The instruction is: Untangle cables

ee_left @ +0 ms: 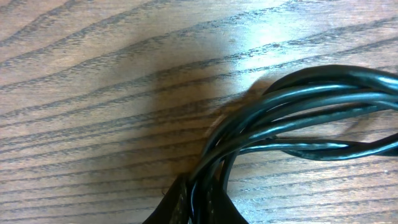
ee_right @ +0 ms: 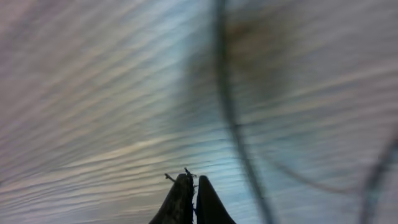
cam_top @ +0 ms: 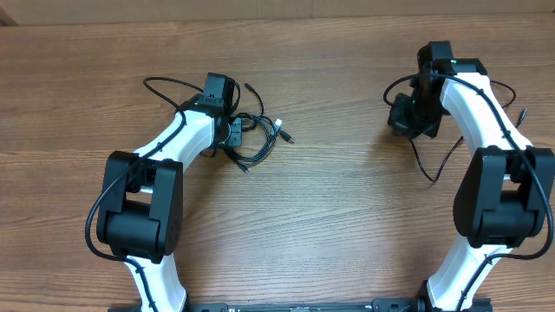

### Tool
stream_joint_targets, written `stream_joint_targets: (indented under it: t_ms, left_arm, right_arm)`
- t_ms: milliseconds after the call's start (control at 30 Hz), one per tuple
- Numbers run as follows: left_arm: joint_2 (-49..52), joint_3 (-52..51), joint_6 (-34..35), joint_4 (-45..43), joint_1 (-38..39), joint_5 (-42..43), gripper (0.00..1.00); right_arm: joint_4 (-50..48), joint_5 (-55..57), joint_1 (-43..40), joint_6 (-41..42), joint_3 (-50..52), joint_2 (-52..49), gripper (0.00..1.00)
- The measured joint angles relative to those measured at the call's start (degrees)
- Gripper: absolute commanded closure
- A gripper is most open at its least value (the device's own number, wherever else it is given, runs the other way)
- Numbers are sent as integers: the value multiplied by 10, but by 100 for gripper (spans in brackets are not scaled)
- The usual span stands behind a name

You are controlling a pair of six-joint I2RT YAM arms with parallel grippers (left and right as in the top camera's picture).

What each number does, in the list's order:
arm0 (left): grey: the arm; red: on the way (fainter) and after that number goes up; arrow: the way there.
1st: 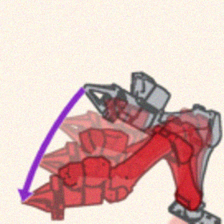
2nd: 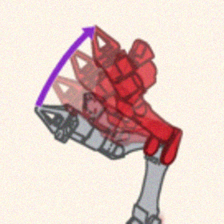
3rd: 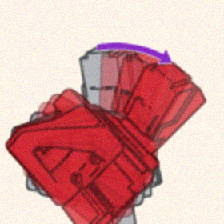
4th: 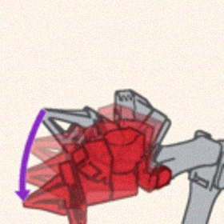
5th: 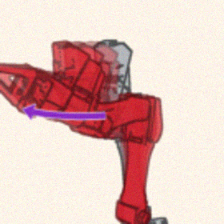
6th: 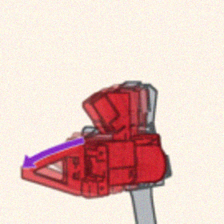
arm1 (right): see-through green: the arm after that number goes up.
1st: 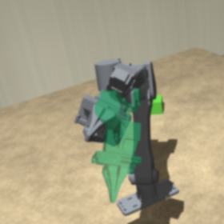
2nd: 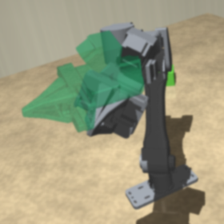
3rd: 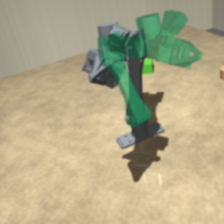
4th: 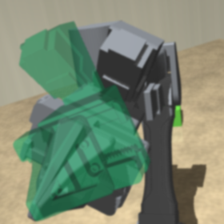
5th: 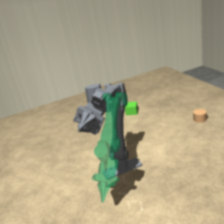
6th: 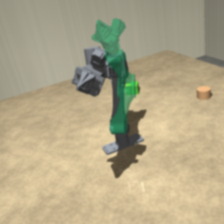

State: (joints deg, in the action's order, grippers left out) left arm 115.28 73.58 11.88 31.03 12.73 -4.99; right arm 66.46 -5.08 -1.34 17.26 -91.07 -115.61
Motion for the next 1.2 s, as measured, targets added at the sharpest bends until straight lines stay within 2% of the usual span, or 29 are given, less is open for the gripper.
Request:
stream_joint_targets:
  t_ms: [200,533,600,700,767,867,1200]
  left_arm:
    - [0,0,-1,0,0,0,91]
    - [0,0,-2,0,0,0,91]
    - [0,0,-2,0,0,0,90]
    - [0,0,-2,0,0,0,91]
    - [0,0,-2,0,0,0,91]
    - [0,0,-2,0,0,0,91]
    - [0,0,-2,0,0,0,91]
  right_arm:
    - [27,95,-28,-2,0,0,96]
    - [7,152,-116,8,0,0,96]
    - [-25,130,-122,10,0,0,96]
    - [-58,37,-122,2,0,0,95]
    - [-51,-34,-117,-11,0,0,94]
    - [-21,-80,-101,-23,0,0,93]
    - [19,-81,-30,-38,18,0,96]
